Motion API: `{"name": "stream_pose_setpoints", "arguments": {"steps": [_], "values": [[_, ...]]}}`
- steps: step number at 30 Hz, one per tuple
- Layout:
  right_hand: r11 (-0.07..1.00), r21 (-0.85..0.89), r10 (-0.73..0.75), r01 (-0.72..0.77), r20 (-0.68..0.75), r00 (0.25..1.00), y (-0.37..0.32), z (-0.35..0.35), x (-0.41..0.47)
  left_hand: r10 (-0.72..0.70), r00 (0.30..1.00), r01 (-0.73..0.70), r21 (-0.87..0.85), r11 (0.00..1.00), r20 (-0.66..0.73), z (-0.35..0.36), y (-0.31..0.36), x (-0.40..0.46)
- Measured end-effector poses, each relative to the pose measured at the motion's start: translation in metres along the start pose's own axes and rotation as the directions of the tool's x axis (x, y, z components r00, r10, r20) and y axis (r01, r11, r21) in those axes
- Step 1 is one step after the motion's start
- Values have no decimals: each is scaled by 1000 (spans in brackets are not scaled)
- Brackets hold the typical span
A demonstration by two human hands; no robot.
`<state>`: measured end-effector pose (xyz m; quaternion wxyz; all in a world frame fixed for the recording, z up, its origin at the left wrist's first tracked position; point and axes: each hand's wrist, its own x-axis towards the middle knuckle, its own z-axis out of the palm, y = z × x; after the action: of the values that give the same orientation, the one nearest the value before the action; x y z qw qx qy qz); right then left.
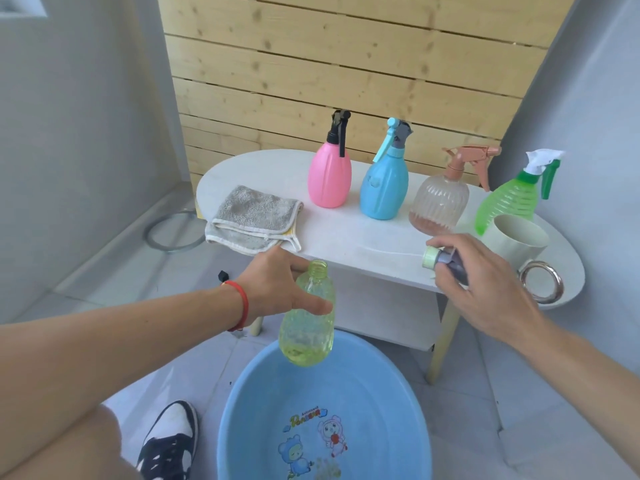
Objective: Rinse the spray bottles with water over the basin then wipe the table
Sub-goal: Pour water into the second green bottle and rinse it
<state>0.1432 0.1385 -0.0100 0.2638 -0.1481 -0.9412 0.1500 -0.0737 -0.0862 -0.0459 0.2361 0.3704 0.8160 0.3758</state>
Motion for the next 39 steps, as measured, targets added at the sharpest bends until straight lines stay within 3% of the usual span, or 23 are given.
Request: {"name": "stream_pose_setpoints", "arguments": {"steps": [7, 16, 23, 27, 31, 35, 39], "values": [[983, -58, -176, 176, 10, 984, -6, -22, -22, -55, 998, 57, 65, 996, -26, -5, -5, -4], [893, -286, -378, 348, -56, 924, -13, -33, -26, -41, 999, 40, 155, 987, 0, -5, -7, -7], [741, -427, -573, 519, 3, 820, -27, -44, -4, 61, 996, -80, 319, 945, 69, 4, -1, -8], [716, -383, -619, 583, 37, 785, -54, -51, 13, 136, 985, -169, 397, 902, 110, 13, 6, -10], [806, -170, -538, 566, 187, 822, -77, -30, 22, 185, 972, -227, 394, 891, 142, 21, 17, -13], [900, -78, -361, 428, 415, 835, -78, 4, 27, 217, 967, -251, 378, 891, 131, 28, 30, -16], [963, -20, -226, 269, 486, 844, -73, 9, 37, 212, 970, -241, 329, 913, 121, 30, 34, -15]]}}
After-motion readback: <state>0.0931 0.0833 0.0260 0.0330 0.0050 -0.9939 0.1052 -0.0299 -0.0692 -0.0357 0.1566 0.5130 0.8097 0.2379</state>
